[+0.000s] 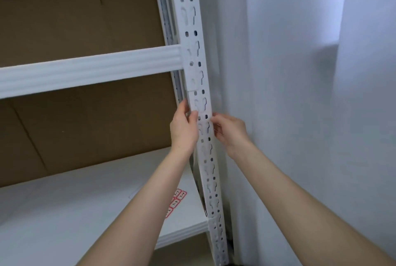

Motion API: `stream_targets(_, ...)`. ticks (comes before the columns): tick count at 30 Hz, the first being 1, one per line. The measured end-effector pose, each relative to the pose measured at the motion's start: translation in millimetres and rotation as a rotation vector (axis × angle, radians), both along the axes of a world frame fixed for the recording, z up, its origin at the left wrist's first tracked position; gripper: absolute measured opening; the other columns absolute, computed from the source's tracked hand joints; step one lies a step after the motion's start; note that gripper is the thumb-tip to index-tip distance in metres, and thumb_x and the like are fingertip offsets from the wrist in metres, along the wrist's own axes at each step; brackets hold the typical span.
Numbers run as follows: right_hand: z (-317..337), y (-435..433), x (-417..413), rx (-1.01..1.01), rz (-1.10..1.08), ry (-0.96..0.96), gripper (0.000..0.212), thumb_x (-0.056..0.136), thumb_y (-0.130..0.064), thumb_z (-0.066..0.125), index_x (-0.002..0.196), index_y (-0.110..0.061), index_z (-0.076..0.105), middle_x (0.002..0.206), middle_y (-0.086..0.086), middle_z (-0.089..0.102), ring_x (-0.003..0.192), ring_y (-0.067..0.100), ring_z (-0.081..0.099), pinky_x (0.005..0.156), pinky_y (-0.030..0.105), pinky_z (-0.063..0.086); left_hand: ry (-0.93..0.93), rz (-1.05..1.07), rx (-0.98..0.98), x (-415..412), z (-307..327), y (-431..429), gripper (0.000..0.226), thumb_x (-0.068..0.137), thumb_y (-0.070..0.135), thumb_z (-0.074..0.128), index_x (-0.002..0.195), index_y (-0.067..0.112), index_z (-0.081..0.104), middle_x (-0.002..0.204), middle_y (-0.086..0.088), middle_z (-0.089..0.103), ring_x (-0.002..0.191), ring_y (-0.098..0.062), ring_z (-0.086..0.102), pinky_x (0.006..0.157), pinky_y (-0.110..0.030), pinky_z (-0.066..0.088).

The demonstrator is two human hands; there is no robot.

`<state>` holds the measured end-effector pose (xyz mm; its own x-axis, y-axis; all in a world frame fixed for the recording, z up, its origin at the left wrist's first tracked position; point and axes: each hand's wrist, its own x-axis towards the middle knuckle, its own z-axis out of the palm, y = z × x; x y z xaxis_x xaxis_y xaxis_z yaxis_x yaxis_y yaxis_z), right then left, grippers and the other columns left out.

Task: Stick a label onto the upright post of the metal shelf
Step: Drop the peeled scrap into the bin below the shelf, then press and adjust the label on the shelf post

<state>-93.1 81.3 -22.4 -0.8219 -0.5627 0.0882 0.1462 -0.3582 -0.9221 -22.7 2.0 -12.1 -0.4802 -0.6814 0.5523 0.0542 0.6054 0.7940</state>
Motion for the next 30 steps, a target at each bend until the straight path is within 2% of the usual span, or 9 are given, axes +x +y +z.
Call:
stream_targets(5, -3.1, -3.0, -2.2, -0.032, -0.003, -0.026, 0.008, 0.082, -0.002, 0.063, 0.08, -0.008, 0.068, 0.095, 0.02, 0.072, 0.084, 0.026, 0.067, 0.092, 0.043, 0.053, -0.028, -0.065, -0.043, -1.1, -4.5, -10.6, 0.039, 0.097, 0.012, 0.043, 0.132, 0.023, 0.052, 0.101, 0.013, 0.064, 0.096, -0.01, 0.063, 0.09, -0.037, 0.053)
stream_targets(8, -3.1, -3.9, -1.8, -0.034, -0.015, -0.038, 0.003, 0.082, -0.008, 0.066, 0.08, -0.007, 0.068, 0.093, 0.018, 0.073, 0.083, 0.026, 0.068, 0.088, 0.04, 0.055, -0.019, -0.097, -0.02, -0.9, -6.9, -13.7, 0.039, 0.097, 0.014, 0.043, 0.132, 0.028, 0.052, 0.104, 0.014, 0.067, 0.098, -0.011, 0.066, 0.089, -0.041, 0.054)
stream_targets(13, -6.9, -5.7, -5.1, -0.018, -0.029, 0.001, 0.014, 0.08, -0.001, 0.059, 0.077, -0.011, 0.069, 0.086, 0.012, 0.073, 0.077, 0.022, 0.066, 0.084, 0.037, 0.056, 0.014, -0.145, -0.009, -0.6, -9.0, -15.5, 0.041, 0.098, 0.013, 0.043, 0.137, 0.025, 0.048, 0.119, 0.011, 0.065, 0.106, -0.005, 0.062, 0.092, -0.033, 0.053)
stream_targets(16, -4.3, -5.0, -5.7, -0.024, -0.01, -0.011, 0.002, 0.08, -0.006, 0.066, 0.079, -0.007, 0.067, 0.091, 0.017, 0.073, 0.081, 0.025, 0.068, 0.084, 0.038, 0.057, 0.026, -0.15, -0.007, -0.9, -9.5, -15.4, 0.042, 0.098, 0.012, 0.043, 0.138, 0.025, 0.047, 0.119, 0.011, 0.065, 0.105, -0.003, 0.062, 0.091, -0.029, 0.053)
stream_targets(18, 1.1, -5.3, -6.2, -0.015, -0.017, -0.023, 0.011, 0.079, -0.013, 0.071, 0.082, -0.004, 0.065, 0.092, 0.019, 0.073, 0.082, 0.028, 0.069, 0.084, 0.04, 0.057, 0.022, -0.151, -0.005, -0.9, -9.3, -14.7, 0.041, 0.098, 0.013, 0.042, 0.137, 0.026, 0.048, 0.118, 0.012, 0.065, 0.104, -0.003, 0.063, 0.089, -0.029, 0.054)
stream_targets(21, 3.6, -4.7, -3.8, 0.0, -0.032, -0.019, 0.002, 0.079, -0.006, 0.065, 0.078, -0.004, 0.066, 0.097, 0.023, 0.071, 0.078, 0.027, 0.067, 0.087, 0.044, 0.055, 0.025, -0.153, 0.009, -1.7, -9.5, -14.8, 0.041, 0.099, 0.014, 0.042, 0.138, 0.026, 0.047, 0.122, 0.01, 0.064, 0.105, -0.005, 0.063, 0.089, -0.031, 0.054)
stream_targets(24, 0.6, -2.3, -2.9, 0.002, -0.023, -0.013, 0.009, 0.079, 0.0, 0.06, 0.079, -0.004, 0.068, 0.099, 0.023, 0.071, 0.079, 0.025, 0.066, 0.088, 0.043, 0.055, 0.025, -0.151, 0.016, -1.1, -9.9, -14.2, 0.042, 0.099, 0.015, 0.042, 0.139, 0.026, 0.045, 0.125, 0.009, 0.063, 0.108, -0.006, 0.062, 0.091, -0.032, 0.054)
stream_targets(28, 5.2, -1.2, -7.5, 0.027, -0.008, -0.01, 0.026, 0.08, -0.018, 0.072, 0.095, 0.003, 0.066, 0.092, 0.015, 0.074, 0.085, 0.027, 0.072, 0.083, 0.037, 0.058, 0.025, -0.167, 0.015, 0.2, -9.2, -14.4, 0.042, 0.099, 0.015, 0.042, 0.139, 0.027, 0.046, 0.125, 0.009, 0.063, 0.107, -0.005, 0.062, 0.091, -0.03, 0.053)
stream_targets(30, 6.4, -0.6, -9.3, 0.022, 0.005, 0.007, 0.024, 0.081, -0.017, 0.071, 0.095, 0.002, 0.066, 0.091, 0.014, 0.074, 0.085, 0.026, 0.072, 0.08, 0.034, 0.059, 0.024, -0.187, 0.016, 1.4, -9.3, -14.8, 0.042, 0.1, 0.016, 0.041, 0.14, 0.027, 0.044, 0.128, 0.009, 0.061, 0.109, -0.004, 0.061, 0.091, -0.025, 0.052)
